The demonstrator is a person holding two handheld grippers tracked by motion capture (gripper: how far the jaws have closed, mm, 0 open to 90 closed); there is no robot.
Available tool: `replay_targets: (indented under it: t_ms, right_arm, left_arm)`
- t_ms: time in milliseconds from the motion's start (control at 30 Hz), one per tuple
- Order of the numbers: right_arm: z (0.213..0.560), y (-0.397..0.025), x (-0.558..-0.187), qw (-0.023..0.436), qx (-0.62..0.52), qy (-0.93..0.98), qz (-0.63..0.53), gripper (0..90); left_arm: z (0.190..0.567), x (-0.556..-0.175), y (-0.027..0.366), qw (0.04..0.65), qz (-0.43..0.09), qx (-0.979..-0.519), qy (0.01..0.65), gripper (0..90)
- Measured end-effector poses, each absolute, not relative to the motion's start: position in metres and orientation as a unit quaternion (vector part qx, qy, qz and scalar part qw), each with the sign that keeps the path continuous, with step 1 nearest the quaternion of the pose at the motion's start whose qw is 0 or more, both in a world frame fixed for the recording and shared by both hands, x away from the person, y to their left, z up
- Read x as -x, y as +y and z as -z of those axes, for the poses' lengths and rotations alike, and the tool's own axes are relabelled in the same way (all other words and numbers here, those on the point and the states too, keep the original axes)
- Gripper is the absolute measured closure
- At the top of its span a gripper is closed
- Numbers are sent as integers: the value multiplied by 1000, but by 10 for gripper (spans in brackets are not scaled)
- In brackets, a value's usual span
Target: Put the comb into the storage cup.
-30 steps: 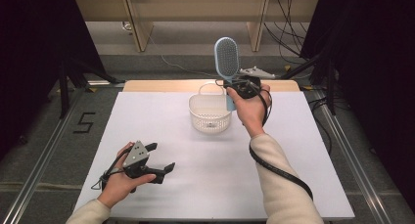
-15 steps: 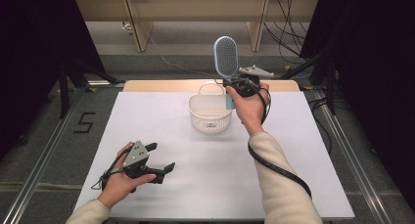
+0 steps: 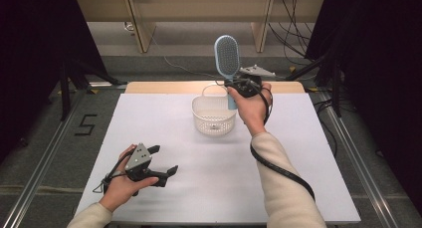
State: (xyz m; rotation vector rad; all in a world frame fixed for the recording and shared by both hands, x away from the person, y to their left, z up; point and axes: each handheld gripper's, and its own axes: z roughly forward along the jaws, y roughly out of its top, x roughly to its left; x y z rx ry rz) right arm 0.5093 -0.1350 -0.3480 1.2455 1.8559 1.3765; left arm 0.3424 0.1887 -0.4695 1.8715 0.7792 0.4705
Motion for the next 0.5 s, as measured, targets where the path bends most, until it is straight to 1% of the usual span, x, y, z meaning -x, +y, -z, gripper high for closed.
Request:
replay_targets:
  t_ms: [300, 500]
  right_arm:
    - [349, -131, -512, 264, -452, 689, -501, 708]
    - [352, -128, -515, 259, -453, 689, -503, 708]
  left_arm:
    - [470, -342, 189, 508, -195, -774, 324, 47]
    - [470, -342, 189, 508, -194, -774, 324, 48]
